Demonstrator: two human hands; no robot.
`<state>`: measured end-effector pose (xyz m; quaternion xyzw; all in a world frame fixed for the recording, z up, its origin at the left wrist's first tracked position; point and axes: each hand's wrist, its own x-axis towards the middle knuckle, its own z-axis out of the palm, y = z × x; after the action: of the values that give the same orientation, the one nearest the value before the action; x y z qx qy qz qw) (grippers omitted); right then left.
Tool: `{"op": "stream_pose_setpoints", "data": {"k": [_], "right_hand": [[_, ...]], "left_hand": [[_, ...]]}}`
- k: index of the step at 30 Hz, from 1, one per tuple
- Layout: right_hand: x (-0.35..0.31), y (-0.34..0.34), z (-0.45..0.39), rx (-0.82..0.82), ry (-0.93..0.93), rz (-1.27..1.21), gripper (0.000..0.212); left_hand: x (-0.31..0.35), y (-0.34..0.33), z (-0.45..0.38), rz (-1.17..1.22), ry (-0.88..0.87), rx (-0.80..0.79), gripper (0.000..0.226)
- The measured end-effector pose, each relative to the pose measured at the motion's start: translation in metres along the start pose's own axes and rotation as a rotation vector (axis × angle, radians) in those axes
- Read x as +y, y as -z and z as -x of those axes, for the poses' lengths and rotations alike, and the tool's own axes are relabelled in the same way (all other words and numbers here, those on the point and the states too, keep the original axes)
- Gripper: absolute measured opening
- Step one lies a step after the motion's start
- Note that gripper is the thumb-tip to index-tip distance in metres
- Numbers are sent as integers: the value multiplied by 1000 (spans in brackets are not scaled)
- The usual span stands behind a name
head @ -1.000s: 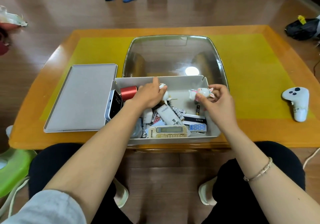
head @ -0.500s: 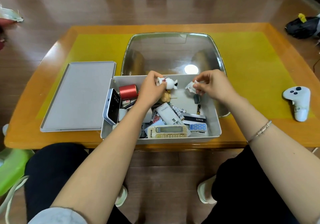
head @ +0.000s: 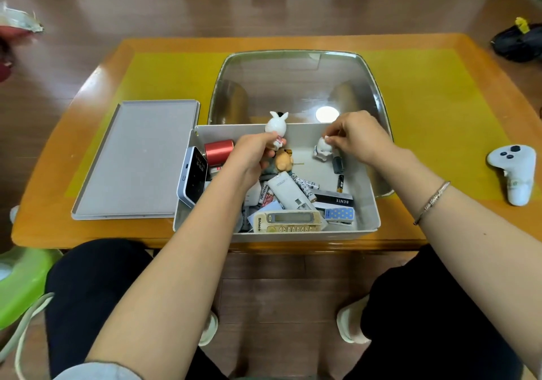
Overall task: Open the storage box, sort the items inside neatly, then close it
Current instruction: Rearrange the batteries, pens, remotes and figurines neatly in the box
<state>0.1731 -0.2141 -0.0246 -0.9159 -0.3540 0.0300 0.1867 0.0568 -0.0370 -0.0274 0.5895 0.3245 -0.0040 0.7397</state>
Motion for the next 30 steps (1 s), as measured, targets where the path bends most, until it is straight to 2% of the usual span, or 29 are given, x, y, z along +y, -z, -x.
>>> {"op": "stream_pose_setpoints", "data": {"k": [7,10,12,14,19,23,30], "right_hand": [[2,-13,-1,-5,41,191,17],[2,-15,-2,29,54,240,18],[2,-16,-1,47,77,244,20],[3,-17,1,88,79,245,20],[7,-21,8,158,33,266,18],[4,-23,7,115,30,313,27],[3,-30,10,159,-38,315,21]], "left_hand": [[-2,0,9,-84,-65,-138,10],[-5,-2,7,51,-44,-141,16],[-8,-2,5,93,-34,-133,32],[-10,-1,4,38,-59,-121,44],[-15,2,-1,-279,-188,-15,38],[-14,2,-1,-277,-206,-10,39],[-12,0,4,-261,-314,-78,40]]}}
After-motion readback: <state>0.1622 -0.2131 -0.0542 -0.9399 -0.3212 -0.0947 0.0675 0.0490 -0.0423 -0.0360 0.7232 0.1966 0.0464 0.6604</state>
